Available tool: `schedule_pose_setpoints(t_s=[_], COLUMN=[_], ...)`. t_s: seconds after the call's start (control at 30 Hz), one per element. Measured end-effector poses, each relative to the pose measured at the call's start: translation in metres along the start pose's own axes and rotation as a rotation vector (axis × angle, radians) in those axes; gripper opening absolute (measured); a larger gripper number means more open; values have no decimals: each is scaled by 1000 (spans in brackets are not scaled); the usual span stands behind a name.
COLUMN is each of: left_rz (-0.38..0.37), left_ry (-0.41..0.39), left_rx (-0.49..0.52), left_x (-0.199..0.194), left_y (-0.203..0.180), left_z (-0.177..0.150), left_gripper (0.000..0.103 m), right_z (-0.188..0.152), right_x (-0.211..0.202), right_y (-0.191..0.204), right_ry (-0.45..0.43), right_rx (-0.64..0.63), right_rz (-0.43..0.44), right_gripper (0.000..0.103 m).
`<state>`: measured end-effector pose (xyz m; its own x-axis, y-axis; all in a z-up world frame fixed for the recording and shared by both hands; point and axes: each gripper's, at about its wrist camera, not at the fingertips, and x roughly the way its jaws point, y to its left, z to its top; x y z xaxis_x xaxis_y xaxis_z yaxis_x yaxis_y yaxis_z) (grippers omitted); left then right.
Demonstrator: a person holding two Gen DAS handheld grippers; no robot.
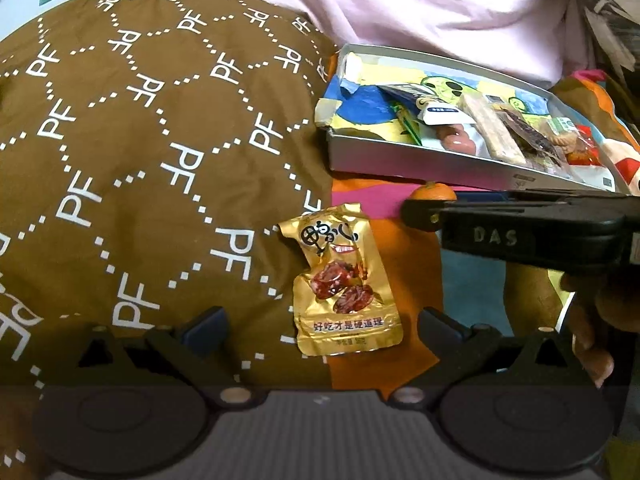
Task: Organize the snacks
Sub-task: 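Move the left tool over the gold duck-snack pack while the right approaches the mandarin orange, then grasp the gold duck-snack pack with the left tool while the right grasps the mandarin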
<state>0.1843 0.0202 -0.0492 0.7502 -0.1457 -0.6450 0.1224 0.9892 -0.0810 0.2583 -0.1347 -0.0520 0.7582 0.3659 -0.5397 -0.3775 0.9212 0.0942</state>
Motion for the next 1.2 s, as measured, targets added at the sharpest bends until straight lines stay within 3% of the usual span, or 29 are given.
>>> schedule_pose_setpoints(t_s=[0.1,0.3,0.53,0.7,0.83,0.93,1.03,1.2], left_rz=[1,-34,-55,-8,-4,-7,8,17], left_ry=[-7,-22,-33,-33,-24,-24,-28,-30], left_rx=[11,38,65,99,63,35,33,-3], left_x=[-1,-2,7,18,26,27,26,23], left_y=[-2,-6,-17,-26,-22,-19,-19,-17], left_z=[0,0,5,10,12,13,13,13], left_gripper=[103,103,101,85,83,78,64,55], right_z=[-2,-9,-32,-54,-63,-65,-67,-68], right_x=[-4,-23,-74,-115,-135,-139,-137,-130], right_y=[-7,-18,-32,-35,-26,-13,-2,1], right_ry=[-11,-36,-12,9,4,-11,-16,-14], right_rx=[11,32,10,53,95,81,34,11], right_rz=[3,11,-26,-57,-67,-51,-32,-24], right_gripper=[40,40,40,40,40,40,40,40])
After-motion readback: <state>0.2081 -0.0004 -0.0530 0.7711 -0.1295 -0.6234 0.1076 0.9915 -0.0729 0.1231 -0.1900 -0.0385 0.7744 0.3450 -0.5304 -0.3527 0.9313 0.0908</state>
